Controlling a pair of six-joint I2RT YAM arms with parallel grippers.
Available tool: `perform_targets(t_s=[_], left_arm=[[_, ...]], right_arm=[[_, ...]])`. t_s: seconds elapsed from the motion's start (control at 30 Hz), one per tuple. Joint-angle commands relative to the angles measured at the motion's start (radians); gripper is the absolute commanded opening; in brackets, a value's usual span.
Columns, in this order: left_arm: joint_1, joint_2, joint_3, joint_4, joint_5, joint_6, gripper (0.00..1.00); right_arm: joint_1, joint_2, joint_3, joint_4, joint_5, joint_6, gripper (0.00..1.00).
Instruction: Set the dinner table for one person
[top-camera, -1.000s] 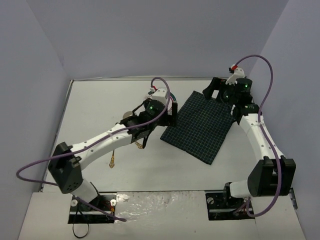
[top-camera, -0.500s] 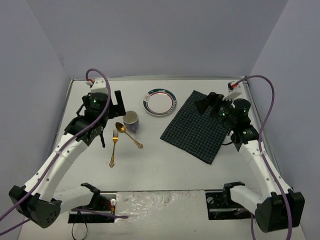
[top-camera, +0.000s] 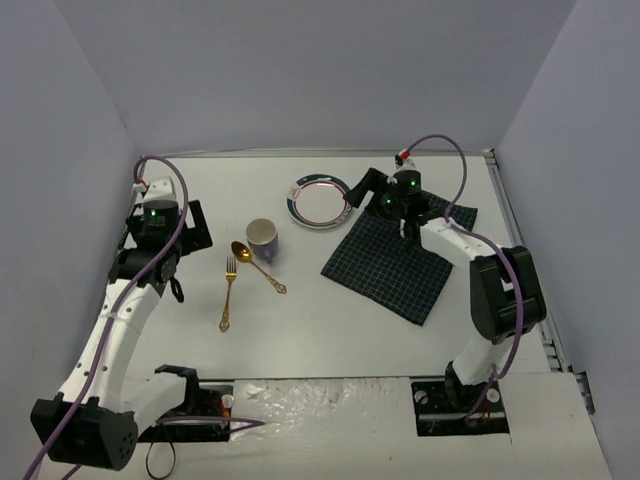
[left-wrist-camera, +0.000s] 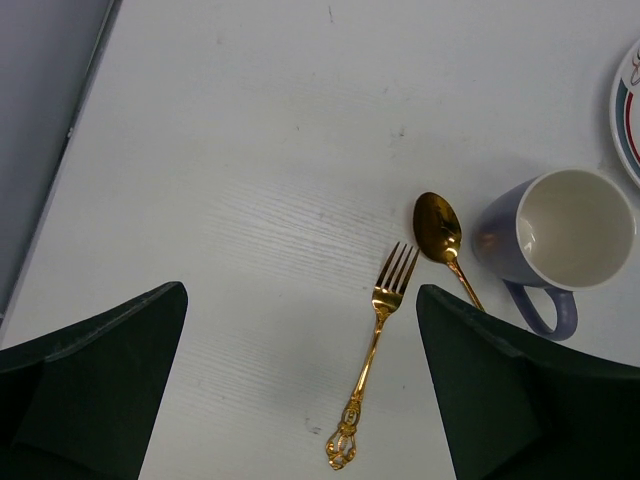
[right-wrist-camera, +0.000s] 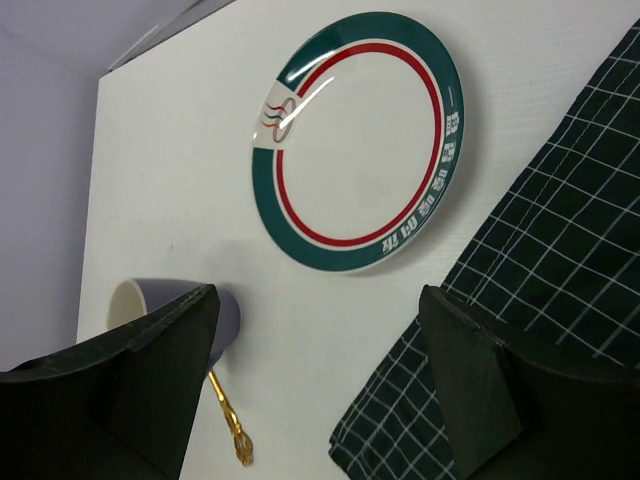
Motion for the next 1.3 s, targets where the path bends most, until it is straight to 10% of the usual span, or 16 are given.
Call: perform_targets(t_s=[0.0, 0.87, 1.1, 1.27], left_arm=[[0.023, -0.038, 0.015, 0.042, 0.005, 0.038, 0.97], [0.061, -0.031, 0.012, 0.019, -0.012, 0.024, 0.97], [0.070, -0.031, 0.011, 0.017, -0.004, 0.022, 0.97], [0.072, -0.034, 0.011, 0.019, -0.004, 0.021, 0.97]], right_arm=[[0.012, 0.146, 0.116, 0.109, 0.056, 0.091, 0.77], [0.025, 0.590, 0.421, 0.132, 0.013, 0.188, 0.48], [0.032, 0.623, 0.469, 0.164, -0.025, 0.223, 0.03], [0.031, 0.583, 0.462, 0.246, -0.075, 0.245, 0.00]])
